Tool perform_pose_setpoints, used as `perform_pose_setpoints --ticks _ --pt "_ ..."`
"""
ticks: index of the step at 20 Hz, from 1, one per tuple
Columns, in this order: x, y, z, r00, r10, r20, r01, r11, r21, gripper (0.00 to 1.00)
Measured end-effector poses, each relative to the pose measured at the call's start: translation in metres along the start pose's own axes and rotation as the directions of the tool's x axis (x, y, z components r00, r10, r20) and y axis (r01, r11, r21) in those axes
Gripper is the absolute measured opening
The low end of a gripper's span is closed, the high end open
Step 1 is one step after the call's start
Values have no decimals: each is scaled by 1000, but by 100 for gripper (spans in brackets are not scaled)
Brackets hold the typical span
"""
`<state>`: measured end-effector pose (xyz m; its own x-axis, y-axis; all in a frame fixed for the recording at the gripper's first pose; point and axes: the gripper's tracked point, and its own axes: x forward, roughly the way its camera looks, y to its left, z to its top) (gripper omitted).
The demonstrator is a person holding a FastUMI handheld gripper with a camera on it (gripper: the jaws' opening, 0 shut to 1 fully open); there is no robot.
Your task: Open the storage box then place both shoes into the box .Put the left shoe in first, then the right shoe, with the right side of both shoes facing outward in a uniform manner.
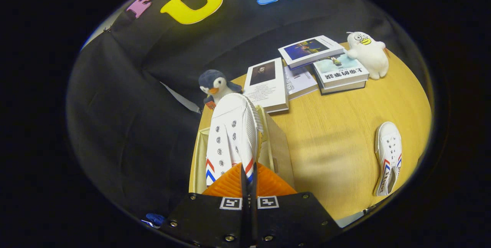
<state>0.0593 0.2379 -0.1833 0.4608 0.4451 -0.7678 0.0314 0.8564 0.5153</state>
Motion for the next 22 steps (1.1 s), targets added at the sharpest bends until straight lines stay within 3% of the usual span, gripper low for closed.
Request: perform_pose_setpoints --ticks 7,22 --pt "39 27 -30 997 -14 -75 11 999 -46 1" --pt "113 32 -91 967 -125 -221 110 991 -78 1"
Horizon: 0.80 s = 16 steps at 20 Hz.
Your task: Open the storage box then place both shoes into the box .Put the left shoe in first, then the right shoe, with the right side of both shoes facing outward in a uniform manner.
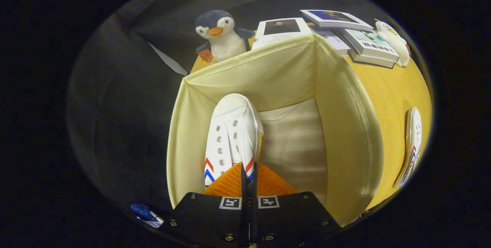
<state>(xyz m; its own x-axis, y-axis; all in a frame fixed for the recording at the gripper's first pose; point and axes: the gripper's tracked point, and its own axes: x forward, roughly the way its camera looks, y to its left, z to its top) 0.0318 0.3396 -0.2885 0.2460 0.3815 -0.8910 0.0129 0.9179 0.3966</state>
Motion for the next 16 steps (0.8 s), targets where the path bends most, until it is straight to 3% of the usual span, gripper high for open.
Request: perform_pose_setpoints --ticks 3,6,9,10,11,16 --pt "7 1 -1 1000 5 -7 -5 1000 2 1" --pt "9 17 -6 997 68 -23 -69 997 -29 19" --pt "-4 16 -1 998 67 14 -65 992 -105 82" --pt "-11 18 0 997 80 23 -76 989 -125 93" --pt "-18 19 3 995 92 41 -85 986 -141 98" --pt "-78 16 21 979 158 132 -130 972 -198 98"
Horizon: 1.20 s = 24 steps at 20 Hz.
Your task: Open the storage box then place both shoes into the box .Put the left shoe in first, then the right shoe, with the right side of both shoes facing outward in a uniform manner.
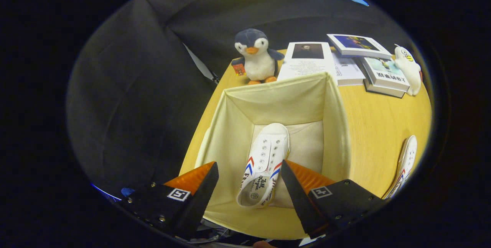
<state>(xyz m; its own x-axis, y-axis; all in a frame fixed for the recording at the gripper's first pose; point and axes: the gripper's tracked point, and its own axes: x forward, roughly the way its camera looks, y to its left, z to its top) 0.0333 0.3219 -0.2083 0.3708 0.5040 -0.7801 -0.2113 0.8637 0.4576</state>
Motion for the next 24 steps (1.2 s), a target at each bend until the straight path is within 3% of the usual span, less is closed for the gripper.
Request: perform_pose_setpoints --ticks 10,24 --pt "-99 -79 25 988 -63 144 62 998 10 98" --pt "-149 -234 -12 965 -227 131 210 969 132 98"
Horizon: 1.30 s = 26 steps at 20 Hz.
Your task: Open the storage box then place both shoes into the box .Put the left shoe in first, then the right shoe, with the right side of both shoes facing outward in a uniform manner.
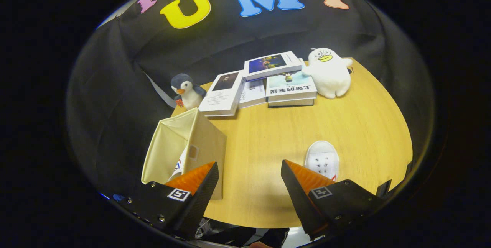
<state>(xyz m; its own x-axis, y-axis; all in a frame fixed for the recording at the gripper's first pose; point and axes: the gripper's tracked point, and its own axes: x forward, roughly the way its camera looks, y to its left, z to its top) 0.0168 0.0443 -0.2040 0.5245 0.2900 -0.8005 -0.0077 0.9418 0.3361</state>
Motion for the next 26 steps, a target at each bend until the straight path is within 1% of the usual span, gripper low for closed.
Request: perform_pose_setpoints --ticks 7,12,16,26 --pt "9 -73 -18 996 -68 -49 71 996 50 98" --pt "21 -110 -33 990 -100 -99 108 991 83 98" --pt "30 -135 -51 979 -136 -150 151 984 98 98" --pt "48 -175 -87 943 -220 -251 251 963 101 98"
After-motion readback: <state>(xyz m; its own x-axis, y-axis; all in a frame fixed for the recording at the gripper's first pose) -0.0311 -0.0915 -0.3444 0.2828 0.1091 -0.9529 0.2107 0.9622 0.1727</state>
